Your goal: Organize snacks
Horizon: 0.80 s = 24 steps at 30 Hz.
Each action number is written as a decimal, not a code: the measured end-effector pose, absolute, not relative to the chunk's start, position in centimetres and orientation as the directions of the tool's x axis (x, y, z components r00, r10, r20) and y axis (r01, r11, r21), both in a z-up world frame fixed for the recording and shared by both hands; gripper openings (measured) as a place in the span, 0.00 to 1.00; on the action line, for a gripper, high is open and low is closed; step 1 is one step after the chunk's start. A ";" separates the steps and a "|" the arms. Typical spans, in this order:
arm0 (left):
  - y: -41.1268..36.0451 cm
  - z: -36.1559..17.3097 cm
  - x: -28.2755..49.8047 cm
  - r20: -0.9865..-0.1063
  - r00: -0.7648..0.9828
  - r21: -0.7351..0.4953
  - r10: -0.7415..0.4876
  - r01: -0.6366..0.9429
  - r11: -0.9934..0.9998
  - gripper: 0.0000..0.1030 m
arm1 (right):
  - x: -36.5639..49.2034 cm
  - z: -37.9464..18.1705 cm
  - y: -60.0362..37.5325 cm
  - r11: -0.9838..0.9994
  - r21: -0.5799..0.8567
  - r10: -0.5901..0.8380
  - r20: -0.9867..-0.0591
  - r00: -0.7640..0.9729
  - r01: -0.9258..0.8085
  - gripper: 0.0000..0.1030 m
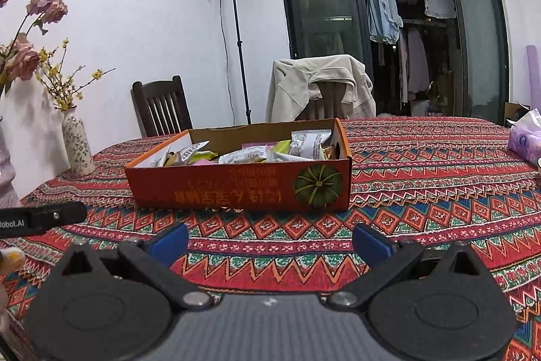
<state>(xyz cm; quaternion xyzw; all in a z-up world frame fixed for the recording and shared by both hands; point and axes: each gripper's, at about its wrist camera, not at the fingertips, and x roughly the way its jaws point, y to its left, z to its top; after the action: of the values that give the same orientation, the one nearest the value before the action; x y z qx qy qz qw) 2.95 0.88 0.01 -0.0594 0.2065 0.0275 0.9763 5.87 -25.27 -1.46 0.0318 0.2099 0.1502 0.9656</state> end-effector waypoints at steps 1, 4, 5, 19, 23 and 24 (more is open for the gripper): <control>0.8 0.0 2.9 -0.410 0.912 -0.105 0.025 -0.074 0.992 1.00 | 5.8 -1.5 -25.3 0.953 0.125 0.303 -0.397 0.866 -0.277 1.00; 0.4 -0.2 2.8 -0.418 0.908 -0.105 0.017 -0.067 0.992 1.00 | 5.5 -1.6 -25.2 0.953 0.124 0.303 -0.400 0.865 -0.276 1.00; 0.3 -0.3 2.8 -0.421 0.907 -0.104 0.014 -0.064 0.993 1.00 | 5.5 -1.5 -25.3 0.953 0.124 0.302 -0.401 0.865 -0.276 1.00; 0.0 -0.4 2.8 -0.425 0.905 -0.102 0.008 -0.057 0.993 1.00 | 5.3 -1.5 -25.4 0.954 0.124 0.300 -0.402 0.865 -0.273 1.00; 0.0 -0.4 2.8 -0.425 0.905 -0.102 0.007 -0.056 0.993 1.00 | 5.3 -1.5 -25.4 0.954 0.123 0.300 -0.403 0.865 -0.273 1.00; 0.0 -0.4 2.8 -0.425 0.905 -0.102 0.007 -0.056 0.993 1.00 | 5.3 -1.5 -25.4 0.954 0.123 0.300 -0.403 0.865 -0.274 1.00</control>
<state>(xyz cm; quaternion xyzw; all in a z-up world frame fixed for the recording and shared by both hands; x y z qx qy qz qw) 2.75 0.03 -0.45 -0.0561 0.2171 0.0160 0.9744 5.33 -25.41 -1.50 0.0311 0.2133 0.1486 0.9651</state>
